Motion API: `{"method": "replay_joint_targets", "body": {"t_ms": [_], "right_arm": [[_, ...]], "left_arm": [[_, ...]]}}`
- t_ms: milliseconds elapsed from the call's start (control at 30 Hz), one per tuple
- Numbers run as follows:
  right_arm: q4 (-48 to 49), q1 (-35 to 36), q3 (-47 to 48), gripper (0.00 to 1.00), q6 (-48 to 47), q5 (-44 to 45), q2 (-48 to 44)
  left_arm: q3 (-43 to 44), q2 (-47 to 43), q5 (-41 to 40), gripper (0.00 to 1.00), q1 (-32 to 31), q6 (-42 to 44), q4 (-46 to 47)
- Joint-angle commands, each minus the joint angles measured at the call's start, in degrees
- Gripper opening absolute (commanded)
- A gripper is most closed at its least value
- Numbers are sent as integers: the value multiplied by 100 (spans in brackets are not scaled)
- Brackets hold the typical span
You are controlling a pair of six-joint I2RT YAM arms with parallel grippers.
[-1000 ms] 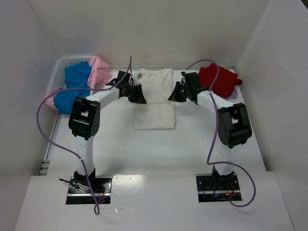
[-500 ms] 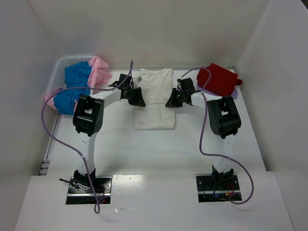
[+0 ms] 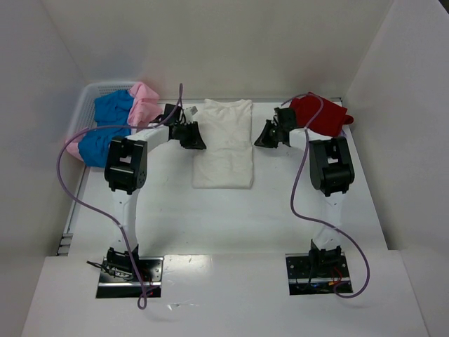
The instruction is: Fold and stack the t-shirts
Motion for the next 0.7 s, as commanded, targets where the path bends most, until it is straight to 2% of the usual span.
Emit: {"method": "replay_joint_targets", "body": {"t_ms": [0, 67, 267, 333, 400, 433, 500, 600, 667], "right_arm": [[5, -34, 384, 9, -155, -12, 149], [-58, -34, 501, 9, -194, -12, 38], [-128, -34, 687, 9, -208, -159, -761], [-128, -34, 762, 9, -208, -496, -937], [-28, -34, 795, 9, -261, -921, -1073], [33, -34, 814, 9, -223, -1267, -1073], [57, 64, 845, 9, -169, -1597, -1073], [109, 292, 834, 6, -118, -1659, -904], [213, 425, 707, 5, -66, -1877, -794]], "left_arm": [[213, 96, 153, 36, 43, 211, 80], [213, -103, 168, 39, 43, 281, 80], [47, -936, 168, 56, 43, 554, 80], [-73, -1095, 502, 57, 43, 767, 173], [-359, -1363, 1052, 63, 43, 1058, 498], [-454, -1446, 941, 64, 43, 1133, 528], [-455, -1535, 877, 60, -58, 1175, 467], [-558, -1482, 1272, 48, -80, 1092, 603], [-745, -1380, 1574, 32, -80, 789, 976]]}}
